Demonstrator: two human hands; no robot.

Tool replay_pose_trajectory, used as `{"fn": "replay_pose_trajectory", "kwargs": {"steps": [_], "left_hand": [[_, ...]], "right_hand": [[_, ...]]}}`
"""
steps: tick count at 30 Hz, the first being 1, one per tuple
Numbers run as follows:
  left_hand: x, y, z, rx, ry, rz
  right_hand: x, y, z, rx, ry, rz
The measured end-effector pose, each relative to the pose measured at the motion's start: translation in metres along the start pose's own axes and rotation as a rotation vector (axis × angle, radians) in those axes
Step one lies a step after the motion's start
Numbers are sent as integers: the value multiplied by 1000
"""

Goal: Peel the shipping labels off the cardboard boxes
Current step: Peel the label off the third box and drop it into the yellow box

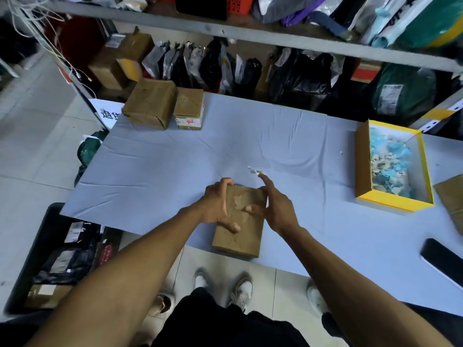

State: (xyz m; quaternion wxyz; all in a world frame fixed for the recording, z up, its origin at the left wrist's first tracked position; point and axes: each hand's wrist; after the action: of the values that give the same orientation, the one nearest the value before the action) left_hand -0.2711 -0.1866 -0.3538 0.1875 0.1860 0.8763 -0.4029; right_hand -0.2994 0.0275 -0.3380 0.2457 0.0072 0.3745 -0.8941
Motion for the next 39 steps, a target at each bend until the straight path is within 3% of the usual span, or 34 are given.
{"fn": "replay_pose_trajectory", "kwargs": {"steps": [4,8,11,16,19,22,26,33,39], "left_hand": [[3,-1,0,-113,-25,-16],[4,6,2,-326,-53,-78],[3,13,2,-491,-51,-141],[7,23,-14,-879,-139,-338],[14,23,-25,-968,-253,-490],[10,13,-29,-899,-281,-520],[7,-19,-29,-460,-302,-440],[11,-116,-97,-209,91,-263],[9,-153,-140,-83,173,-238]], "right_hand": [[4,6,-2,-1,9,-93],[-6,10,-13,100,-48,119],[-8,10,-17,103,11,228],[-3,2,-5,180,32,60],[2,-2,-4,87,27,10],[10,-10,-1,-51,48,52],[29,-39,15,-98,44,88],[61,-115,70,-140,-98,115],[78,-155,112,57,-68,132]]}}
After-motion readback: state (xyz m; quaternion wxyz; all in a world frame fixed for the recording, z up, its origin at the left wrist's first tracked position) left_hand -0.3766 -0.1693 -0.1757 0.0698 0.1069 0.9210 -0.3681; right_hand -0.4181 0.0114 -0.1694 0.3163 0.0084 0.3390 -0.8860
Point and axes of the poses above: each hand's wrist, its own x-axis towards the middle knuckle, its own y-axis out of the palm, z = x × y, and after that the axes turned 2 degrees about z, right-handed
